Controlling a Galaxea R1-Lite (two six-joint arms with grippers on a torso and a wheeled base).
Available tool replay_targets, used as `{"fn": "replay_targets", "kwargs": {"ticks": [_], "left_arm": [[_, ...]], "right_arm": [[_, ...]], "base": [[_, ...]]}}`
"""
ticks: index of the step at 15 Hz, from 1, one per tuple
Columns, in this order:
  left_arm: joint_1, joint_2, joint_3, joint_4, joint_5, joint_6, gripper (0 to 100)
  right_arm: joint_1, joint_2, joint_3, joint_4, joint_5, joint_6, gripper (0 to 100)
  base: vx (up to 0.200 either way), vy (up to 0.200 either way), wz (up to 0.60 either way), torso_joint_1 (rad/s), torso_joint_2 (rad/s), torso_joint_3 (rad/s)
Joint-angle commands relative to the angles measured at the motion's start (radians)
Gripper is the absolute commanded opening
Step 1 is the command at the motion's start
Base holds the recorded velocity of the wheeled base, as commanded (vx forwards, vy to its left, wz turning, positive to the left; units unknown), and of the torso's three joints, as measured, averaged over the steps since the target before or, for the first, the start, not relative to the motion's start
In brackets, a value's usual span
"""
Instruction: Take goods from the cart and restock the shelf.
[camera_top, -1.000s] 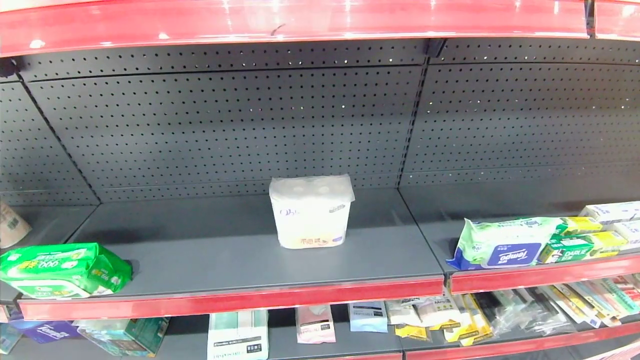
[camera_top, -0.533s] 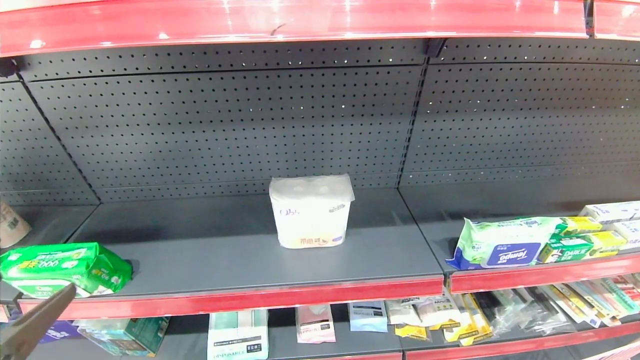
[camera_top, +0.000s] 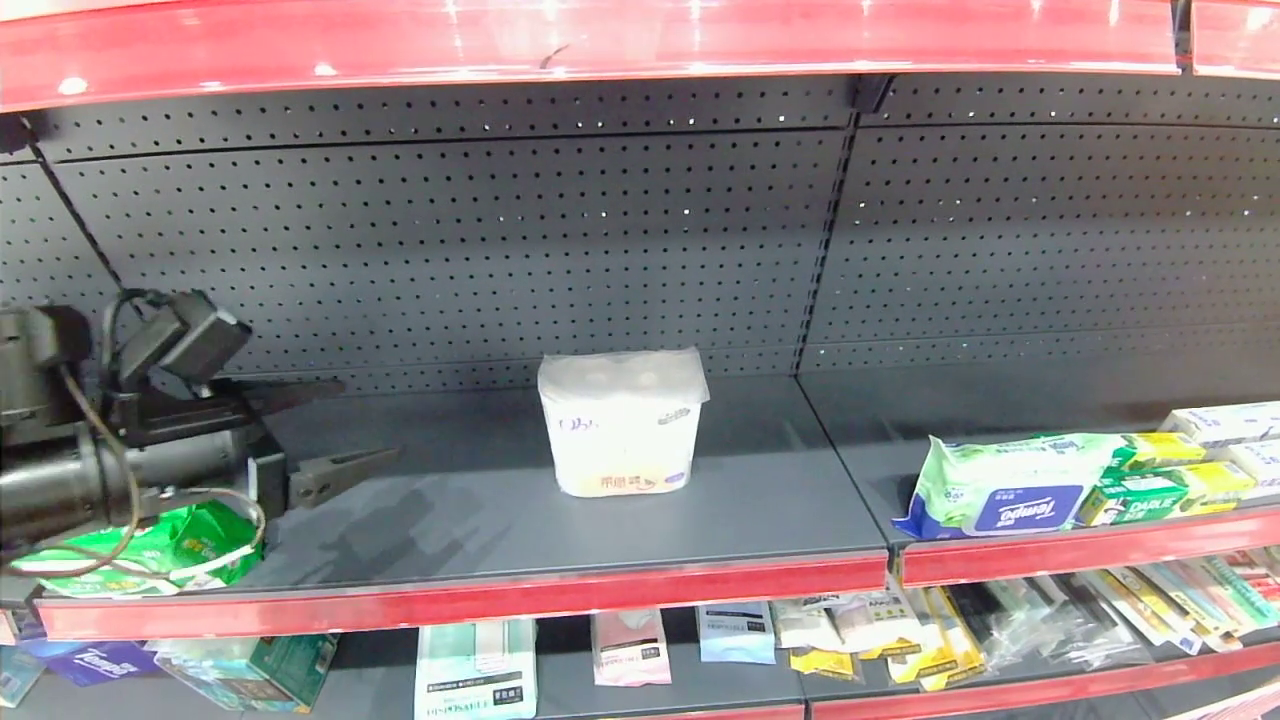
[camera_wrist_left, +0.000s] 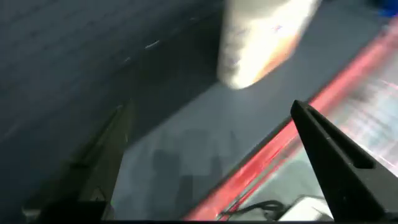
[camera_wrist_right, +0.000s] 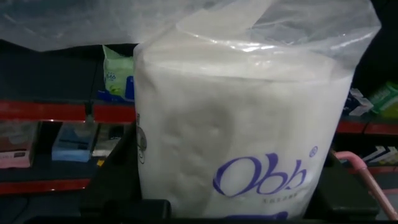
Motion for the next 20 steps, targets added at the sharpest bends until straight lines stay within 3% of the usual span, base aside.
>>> {"fn": "replay_targets", "kwargs": {"ticks": [1, 3, 5, 9, 13, 20], "left_arm": [[-0.041, 0.284, -0.15, -0.035, -0.149, 0.088, 100], [-0.061, 0.338, -0.182, -0.034, -0.207, 0.119, 100], [-0.113, 0.391, -0.227, -0.037, -0.259, 0.122, 100], [-0.164, 0.496, -0.363, -0.038, -0.261, 0.127, 100], [-0.182, 0.561, -0.403, -0.037, -0.267, 0.208, 100], [-0.185, 0.632, -0.503, -0.038, -0.265, 0.225, 100]], "right_arm": [[-0.003, 0.005, 0.009, 0.004, -0.002, -0.002, 0], [-0.004, 0.004, 0.009, 0.004, -0.009, -0.002, 0], [-0.007, 0.007, -0.008, 0.003, -0.023, -0.002, 0], [-0.01, 0.005, 0.003, 0.004, -0.025, -0.002, 0], [-0.023, 0.009, -0.001, 0.003, -0.029, -0.002, 0], [-0.03, 0.01, -0.001, 0.003, -0.031, -0.002, 0]], "base": [[0.0, 0.0, 0.0, 0.0, 0.0, 0.0], [0.0, 0.0, 0.0, 0.0, 0.0, 0.0], [0.0, 0.0, 0.0, 0.0, 0.0, 0.0], [0.0, 0.0, 0.0, 0.0, 0.0, 0.0], [0.0, 0.0, 0.0, 0.0, 0.0, 0.0], [0.0, 0.0, 0.0, 0.0, 0.0, 0.0]]}}
